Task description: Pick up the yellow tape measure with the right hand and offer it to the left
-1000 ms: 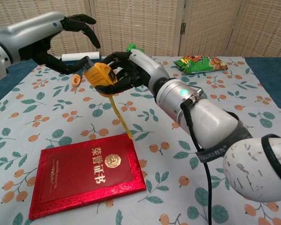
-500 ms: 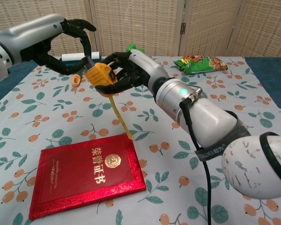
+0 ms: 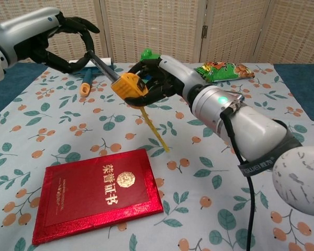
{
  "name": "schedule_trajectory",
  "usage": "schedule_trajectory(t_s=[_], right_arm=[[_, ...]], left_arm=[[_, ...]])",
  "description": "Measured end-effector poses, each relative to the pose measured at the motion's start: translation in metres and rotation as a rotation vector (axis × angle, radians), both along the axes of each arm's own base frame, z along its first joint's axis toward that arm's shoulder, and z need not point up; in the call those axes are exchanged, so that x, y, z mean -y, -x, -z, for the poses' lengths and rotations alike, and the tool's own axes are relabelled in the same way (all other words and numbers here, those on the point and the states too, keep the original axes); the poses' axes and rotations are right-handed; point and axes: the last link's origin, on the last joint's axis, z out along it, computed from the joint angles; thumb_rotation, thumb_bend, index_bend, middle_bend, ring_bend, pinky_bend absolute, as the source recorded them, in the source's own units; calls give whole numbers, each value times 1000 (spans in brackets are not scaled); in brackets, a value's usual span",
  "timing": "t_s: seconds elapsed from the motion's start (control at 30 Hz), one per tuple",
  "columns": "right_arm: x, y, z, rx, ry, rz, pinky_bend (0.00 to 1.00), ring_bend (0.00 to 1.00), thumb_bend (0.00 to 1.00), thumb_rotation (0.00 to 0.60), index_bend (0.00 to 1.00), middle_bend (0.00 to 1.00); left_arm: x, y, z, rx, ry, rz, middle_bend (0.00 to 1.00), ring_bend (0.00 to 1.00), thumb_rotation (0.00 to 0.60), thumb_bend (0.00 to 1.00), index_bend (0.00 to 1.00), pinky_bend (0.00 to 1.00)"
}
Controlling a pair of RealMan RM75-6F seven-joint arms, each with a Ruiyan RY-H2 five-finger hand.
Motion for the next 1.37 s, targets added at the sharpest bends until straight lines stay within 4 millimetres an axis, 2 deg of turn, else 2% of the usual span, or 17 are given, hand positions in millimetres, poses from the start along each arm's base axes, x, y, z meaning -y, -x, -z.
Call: schedule_trajectory(t_s=[0.47,0.83,1.03,1.13,1.37], right_arm=[[-9,75,-34,-163,41,32,305,496,432,600,632,519],[-23,139,-69,-269,48,93,305,496,432,600,632,518],[-33,172,-89,-332,52,139,305,500,432,600,632,518],[-37,182,-94,-345,51,153,305,501,432,600,632,518],[-38,184,-96,-352,48,152,305,500,432,600,632,518]], left_arm=[[-25,42,-36,157,15,-177,185,89,600,687,575,3],[-46,83,-54,143,-29,-278,185,97,600,687,558,1],[-55,98,-60,162,-36,-322,185,97,600,687,557,0],[-58,99,-61,176,-30,-330,185,97,600,688,557,0],[-61,97,-62,200,-22,-326,185,96,600,687,558,0]])
